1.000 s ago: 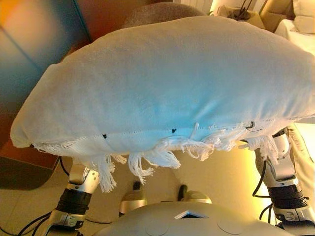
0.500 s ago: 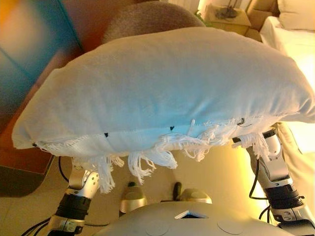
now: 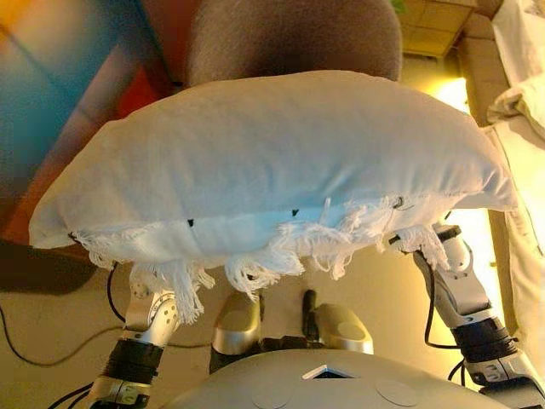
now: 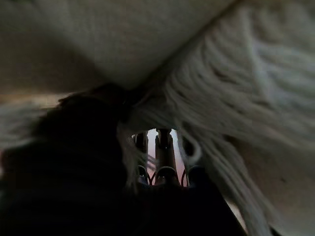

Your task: Pick up the cushion and take it to the sofa

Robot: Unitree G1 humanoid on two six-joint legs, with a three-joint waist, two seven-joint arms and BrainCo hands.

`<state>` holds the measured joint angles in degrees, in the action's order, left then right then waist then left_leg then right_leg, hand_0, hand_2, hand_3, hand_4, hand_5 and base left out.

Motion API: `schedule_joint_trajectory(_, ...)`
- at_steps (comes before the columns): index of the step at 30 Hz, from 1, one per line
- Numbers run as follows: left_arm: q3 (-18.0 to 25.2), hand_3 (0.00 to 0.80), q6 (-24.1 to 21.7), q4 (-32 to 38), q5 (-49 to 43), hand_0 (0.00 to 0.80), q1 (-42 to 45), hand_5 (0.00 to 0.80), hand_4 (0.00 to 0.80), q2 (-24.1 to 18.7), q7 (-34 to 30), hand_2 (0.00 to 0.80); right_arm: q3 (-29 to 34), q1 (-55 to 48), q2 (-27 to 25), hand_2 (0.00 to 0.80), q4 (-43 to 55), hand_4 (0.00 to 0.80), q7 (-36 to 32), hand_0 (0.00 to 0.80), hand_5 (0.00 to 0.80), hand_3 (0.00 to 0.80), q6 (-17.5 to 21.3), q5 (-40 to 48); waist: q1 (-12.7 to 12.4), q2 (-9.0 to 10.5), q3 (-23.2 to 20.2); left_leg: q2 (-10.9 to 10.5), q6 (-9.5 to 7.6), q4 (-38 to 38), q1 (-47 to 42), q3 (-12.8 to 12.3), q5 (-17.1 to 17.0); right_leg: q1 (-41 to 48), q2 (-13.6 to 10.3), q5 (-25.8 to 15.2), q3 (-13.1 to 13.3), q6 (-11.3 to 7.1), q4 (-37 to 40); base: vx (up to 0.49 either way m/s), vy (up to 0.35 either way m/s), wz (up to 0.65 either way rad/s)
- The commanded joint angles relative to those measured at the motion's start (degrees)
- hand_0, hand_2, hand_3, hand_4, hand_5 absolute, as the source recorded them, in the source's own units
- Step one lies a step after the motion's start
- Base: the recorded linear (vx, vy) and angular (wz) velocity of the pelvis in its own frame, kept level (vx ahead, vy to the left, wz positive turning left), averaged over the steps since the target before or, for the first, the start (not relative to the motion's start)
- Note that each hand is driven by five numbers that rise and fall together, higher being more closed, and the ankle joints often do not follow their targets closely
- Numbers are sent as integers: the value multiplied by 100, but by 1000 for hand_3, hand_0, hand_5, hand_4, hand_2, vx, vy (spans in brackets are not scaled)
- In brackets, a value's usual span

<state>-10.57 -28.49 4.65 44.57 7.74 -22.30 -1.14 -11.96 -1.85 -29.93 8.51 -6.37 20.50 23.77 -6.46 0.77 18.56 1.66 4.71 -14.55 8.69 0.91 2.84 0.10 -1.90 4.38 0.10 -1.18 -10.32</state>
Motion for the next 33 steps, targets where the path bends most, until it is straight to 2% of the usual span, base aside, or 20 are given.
schedule_joint_trajectory(1,-687,800,-639,618,-250,800,-587,800,800,179,-194,800,-418,473,-11,800,882,800,-89,800,800,800,587,-141,23,-102,-517,389,89,1955,528,160,-1261,1156,568,1896,-551,196,-1190,714,299,-26)
schedule_joint_trajectory(2,-703,800,-666,612,-274,800,-677,800,800,181,-201,800,-437,615,-89,800,889,800,-8,800,800,800,585,-159,21,-57,-526,381,15,1955,490,138,-1021,1136,452,1913,-566,132,-1287,781,367,-28)
schedule_joint_trajectory(4,-666,800,-575,673,-368,800,-832,800,800,101,-47,800,-420,711,-130,800,813,800,8,800,800,800,594,-96,40,5,-617,319,-73,1754,370,-70,-933,1234,144,1794,-651,-74,-1656,675,329,-13)
schedule_joint_trajectory(5,-615,800,-494,691,-365,800,-908,800,800,59,49,800,-349,746,-129,800,745,800,10,800,800,800,511,37,39,78,-710,212,-160,1268,372,-77,-884,1306,-36,1469,-671,-255,-1882,767,308,-8)
schedule_joint_trajectory(6,-572,800,-464,685,-418,800,-972,800,800,25,64,800,-286,742,-122,800,725,800,-16,800,800,800,437,116,9,178,-802,72,-306,839,405,-113,-663,1432,-206,1212,-772,-387,-2133,826,281,-8)
schedule_joint_trajectory(8,-542,800,-453,723,-765,800,-939,800,800,-40,-60,800,-304,692,87,800,655,800,6,800,800,800,444,-91,-143,343,-1008,-192,-493,712,412,-3,-473,1599,-437,431,-858,-632,-2394,708,176,-15)
schedule_joint_trajectory(9,-540,800,-432,749,-861,800,-903,800,800,-49,-2,800,-340,691,141,800,687,800,24,800,800,800,427,-155,-141,379,-1057,-225,-563,723,352,-90,-411,1451,-427,95,-771,-678,-2469,578,121,-25)
schedule_joint_trajectory(11,-501,800,-275,621,-599,800,-955,800,800,-137,0,800,-396,608,207,800,747,800,98,800,800,800,426,-150,-94,404,-1140,-348,-594,747,266,-8,-405,1262,-137,86,-599,-639,-2026,522,97,-42)
schedule_joint_trajectory(12,-442,800,-277,510,-543,800,-985,800,800,-154,-130,800,-402,548,261,800,768,800,76,800,800,800,425,-158,-75,415,-1167,-421,-582,750,267,-27,-417,1213,-99,29,-654,-616,-1728,469,83,-33)
schedule_joint_trajectory(13,-345,800,-328,496,-611,800,-961,800,800,-163,-198,800,-372,531,329,800,751,800,-13,800,800,800,406,-156,-86,395,-1201,-454,-563,794,256,-139,-427,1064,-174,2,-918,-624,-1232,320,56,-25)
schedule_joint_trajectory(14,-302,800,-356,521,-659,800,-935,800,800,-163,-147,800,-365,559,344,800,720,800,-50,800,800,800,374,-142,-79,375,-1208,-462,-548,842,216,-172,-434,938,-210,31,-1050,-606,-938,276,30,-30)
schedule_joint_trajectory(16,-230,800,-310,536,-580,800,-913,800,800,-130,-109,800,-335,540,347,800,560,800,-110,800,800,800,461,-164,60,227,-1100,-464,-510,862,9,-5,-334,461,-12,318,-894,-258,-112,267,5,-33)
schedule_joint_trajectory(17,-217,800,-262,546,-572,800,-899,800,800,-90,-116,800,-324,505,349,800,539,800,-112,800,800,800,476,-189,122,194,-1048,-475,-500,878,-125,82,-279,349,-32,263,-908,-194,145,268,-20,-20)
schedule_joint_trajectory(18,-238,800,-286,532,-581,800,-883,800,800,-59,-156,800,-340,495,347,800,503,800,-95,800,800,800,519,-180,179,190,-1018,-493,-496,872,-249,110,-195,198,-123,42,-870,-232,436,274,-63,0)
schedule_joint_trajectory(19,-282,800,-307,543,-639,800,-872,800,800,-35,-218,800,-370,541,334,800,481,800,-31,800,800,800,549,-130,264,171,-974,-468,-482,947,-468,113,-76,-85,-258,-339,-732,-386,728,253,-91,25)
schedule_joint_trajectory(21,-315,800,-307,581,-750,800,-875,800,800,-15,-283,800,-395,622,337,800,443,800,47,800,800,800,562,-145,353,148,-890,-410,-479,1046,-746,101,141,-370,-435,-788,-584,-592,1005,306,-125,55)
schedule_joint_trajectory(23,-290,800,-260,644,-767,800,-834,800,800,-59,-312,800,-383,668,335,800,411,800,138,800,800,800,502,-165,445,132,-845,-371,-521,1102,-1043,176,408,-585,-639,-1267,-286,-722,1302,426,-160,32)
schedule_joint_trajectory(26,-221,800,-184,651,-674,800,-775,800,800,-125,-343,800,-313,621,345,800,541,800,132,800,800,800,357,-139,573,113,-877,-258,-600,1072,-1339,281,662,-661,-658,-1263,102,-743,1107,437,-179,35)
schedule_joint_trajectory(30,-274,800,-270,625,-615,800,-707,800,800,-114,-275,800,-246,512,205,800,596,800,1,800,800,800,327,-161,583,226,-1061,-106,-509,831,-1424,209,852,-271,-698,-1028,-214,-717,1290,413,-218,61)
schedule_joint_trajectory(33,-295,800,-234,607,-454,800,-652,800,800,-74,-242,800,-222,561,68,800,601,800,-105,800,800,800,140,-6,641,239,-1158,218,-309,414,-1629,95,727,-186,-536,-755,-271,-494,1069,387,-196,16)
